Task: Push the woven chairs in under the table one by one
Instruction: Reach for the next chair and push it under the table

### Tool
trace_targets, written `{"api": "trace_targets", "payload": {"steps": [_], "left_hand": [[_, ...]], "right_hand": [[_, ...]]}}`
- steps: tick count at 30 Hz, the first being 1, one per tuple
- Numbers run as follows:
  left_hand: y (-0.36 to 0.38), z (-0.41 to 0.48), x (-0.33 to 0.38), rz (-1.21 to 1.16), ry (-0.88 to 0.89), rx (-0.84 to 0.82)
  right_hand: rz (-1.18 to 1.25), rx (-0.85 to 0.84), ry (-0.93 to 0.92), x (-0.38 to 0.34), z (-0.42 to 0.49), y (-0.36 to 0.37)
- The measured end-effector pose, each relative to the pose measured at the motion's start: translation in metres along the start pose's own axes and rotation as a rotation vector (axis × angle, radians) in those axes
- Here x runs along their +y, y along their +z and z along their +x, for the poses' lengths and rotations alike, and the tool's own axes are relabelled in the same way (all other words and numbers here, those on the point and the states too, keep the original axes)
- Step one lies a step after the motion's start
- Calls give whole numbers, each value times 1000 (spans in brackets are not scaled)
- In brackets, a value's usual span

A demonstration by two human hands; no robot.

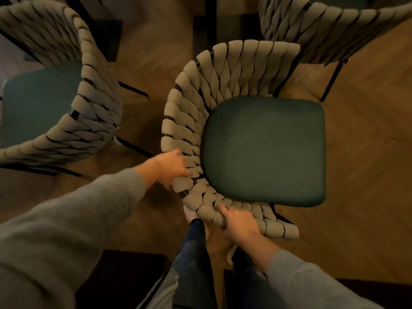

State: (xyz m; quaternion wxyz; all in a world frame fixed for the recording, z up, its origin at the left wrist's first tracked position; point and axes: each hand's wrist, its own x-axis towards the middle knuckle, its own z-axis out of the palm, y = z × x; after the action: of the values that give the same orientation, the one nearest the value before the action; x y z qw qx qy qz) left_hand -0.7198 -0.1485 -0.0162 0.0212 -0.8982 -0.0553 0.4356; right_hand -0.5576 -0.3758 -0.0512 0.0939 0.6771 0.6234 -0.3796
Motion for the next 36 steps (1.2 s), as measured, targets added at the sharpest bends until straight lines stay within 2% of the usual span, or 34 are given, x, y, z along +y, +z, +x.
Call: {"api": "trace_targets", "payload": {"steps": [3, 6, 15, 20, 28, 36], "left_hand": [[-11, 12, -55, 200, -50, -32], [-13, 21, -79, 304, -64, -26], [-2, 22, -71, 308, -45, 16], [3, 8, -48, 240, -103, -32], [13, -9, -10, 14, -260, -53], [16, -18, 9, -111, -303, -62]], "right_hand": [[0, -12, -48, 6, 4, 0], [9, -3, -86, 9, 11, -4], [-69, -18, -121, 21, 12, -2], [-117, -54, -172, 29, 6, -6], [-346, -144, -279, 66, 15, -48], [-464, -205, -360, 82, 27, -72]]}}
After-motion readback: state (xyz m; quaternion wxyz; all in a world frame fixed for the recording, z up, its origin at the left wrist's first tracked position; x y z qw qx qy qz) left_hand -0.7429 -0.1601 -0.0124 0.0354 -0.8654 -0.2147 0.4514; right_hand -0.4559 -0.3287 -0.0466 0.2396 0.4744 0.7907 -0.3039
